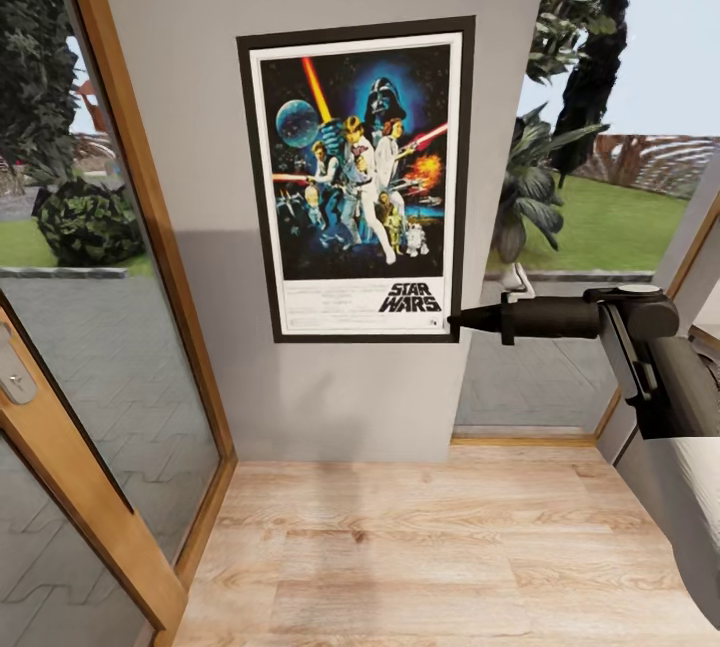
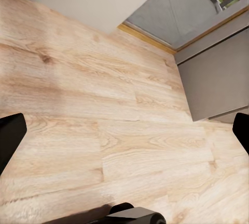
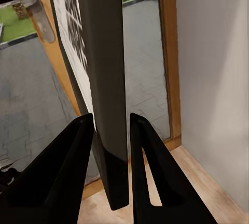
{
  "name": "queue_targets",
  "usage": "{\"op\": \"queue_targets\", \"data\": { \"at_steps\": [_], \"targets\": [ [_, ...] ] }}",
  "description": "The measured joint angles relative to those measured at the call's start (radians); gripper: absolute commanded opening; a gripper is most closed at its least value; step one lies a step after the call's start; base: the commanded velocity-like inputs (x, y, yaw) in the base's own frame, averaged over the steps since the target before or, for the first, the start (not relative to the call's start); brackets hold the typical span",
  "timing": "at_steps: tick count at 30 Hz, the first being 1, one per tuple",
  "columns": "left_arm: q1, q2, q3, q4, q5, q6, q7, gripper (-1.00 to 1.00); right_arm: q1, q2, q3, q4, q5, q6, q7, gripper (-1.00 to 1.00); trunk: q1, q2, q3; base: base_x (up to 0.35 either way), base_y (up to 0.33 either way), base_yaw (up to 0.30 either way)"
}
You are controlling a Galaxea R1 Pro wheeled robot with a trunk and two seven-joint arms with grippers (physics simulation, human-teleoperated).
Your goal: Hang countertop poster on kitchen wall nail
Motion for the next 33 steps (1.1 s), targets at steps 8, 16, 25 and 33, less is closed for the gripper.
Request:
{"op": "queue_targets", "data": {
  "at_steps": [8, 16, 25, 33],
  "targets": [
    [0.0, 0.0, 0.0, 0.0, 0.0, 0.0, 0.0, 1.0, 0.0, 0.001, -0.001, 0.0, -0.001, 0.0, -0.001, -1.0, 0.0, 0.0, 0.0, 0.0, 0.0, 0.0],
    [0.0, 0.0, 0.0, 0.0, 0.0, 0.0, 0.0, 1.0, 0.0, 0.001, -0.001, 0.0, -0.031, 0.001, -0.003, -1.0, 0.0, 0.0, 0.0, 0.0, 0.0, 0.0],
    [0.0, 0.0, 0.0, 0.0, 0.0, 0.0, 0.0, 1.0, 0.0, 0.001, -0.04, 0.0, -0.037, 0.001, -0.005, -1.0, 0.0, 0.0, 0.0, 0.0, 0.0, 0.0],
    [0.0, 0.0, 0.0, 0.0, 0.0, 0.0, 0.0, 1.0, 0.0, 0.001, -0.053, 0.0, -0.039, 0.001, -0.005, -1.0, 0.0, 0.0, 0.0, 0.0, 0.0, 0.0]
  ]
}}
